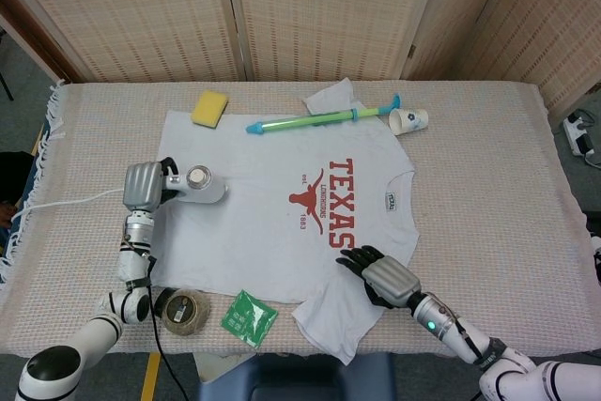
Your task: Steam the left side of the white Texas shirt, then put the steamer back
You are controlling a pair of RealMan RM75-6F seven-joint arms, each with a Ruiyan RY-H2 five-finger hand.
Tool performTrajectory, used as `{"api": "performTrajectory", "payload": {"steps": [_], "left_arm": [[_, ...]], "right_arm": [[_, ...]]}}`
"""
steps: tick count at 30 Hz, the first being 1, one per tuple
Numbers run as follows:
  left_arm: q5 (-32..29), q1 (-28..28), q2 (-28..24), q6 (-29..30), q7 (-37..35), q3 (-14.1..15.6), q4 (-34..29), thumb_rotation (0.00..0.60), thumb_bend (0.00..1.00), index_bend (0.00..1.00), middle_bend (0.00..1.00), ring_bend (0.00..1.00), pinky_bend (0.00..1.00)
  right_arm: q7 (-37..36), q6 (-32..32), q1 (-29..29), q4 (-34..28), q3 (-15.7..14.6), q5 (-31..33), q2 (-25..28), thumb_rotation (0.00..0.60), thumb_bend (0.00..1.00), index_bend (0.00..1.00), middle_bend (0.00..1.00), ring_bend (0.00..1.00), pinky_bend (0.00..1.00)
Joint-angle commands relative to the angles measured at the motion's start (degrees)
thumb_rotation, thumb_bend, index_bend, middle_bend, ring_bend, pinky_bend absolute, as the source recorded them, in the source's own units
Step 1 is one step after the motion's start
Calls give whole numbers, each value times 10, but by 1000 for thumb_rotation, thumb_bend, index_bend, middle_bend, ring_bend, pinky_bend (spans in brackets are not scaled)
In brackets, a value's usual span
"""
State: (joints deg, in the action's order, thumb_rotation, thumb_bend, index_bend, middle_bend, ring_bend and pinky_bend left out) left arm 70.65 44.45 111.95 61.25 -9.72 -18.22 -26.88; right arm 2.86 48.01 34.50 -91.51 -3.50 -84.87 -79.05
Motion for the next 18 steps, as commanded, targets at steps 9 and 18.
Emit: {"api": "performTrajectory", "payload": {"steps": [9,18], "left_arm": [[-7,60,36,-53,81,-6,-6,600,663,753,968,853,814],[25,64,29,-69,69,27,-7,600,662,753,968,852,813]], "right_arm": [[-3,9,-7,-1,-3,4,5,583,1000,0,0,0,15],[-5,7,-5,2,-1,4,2,585,1000,0,0,0,15]]}}
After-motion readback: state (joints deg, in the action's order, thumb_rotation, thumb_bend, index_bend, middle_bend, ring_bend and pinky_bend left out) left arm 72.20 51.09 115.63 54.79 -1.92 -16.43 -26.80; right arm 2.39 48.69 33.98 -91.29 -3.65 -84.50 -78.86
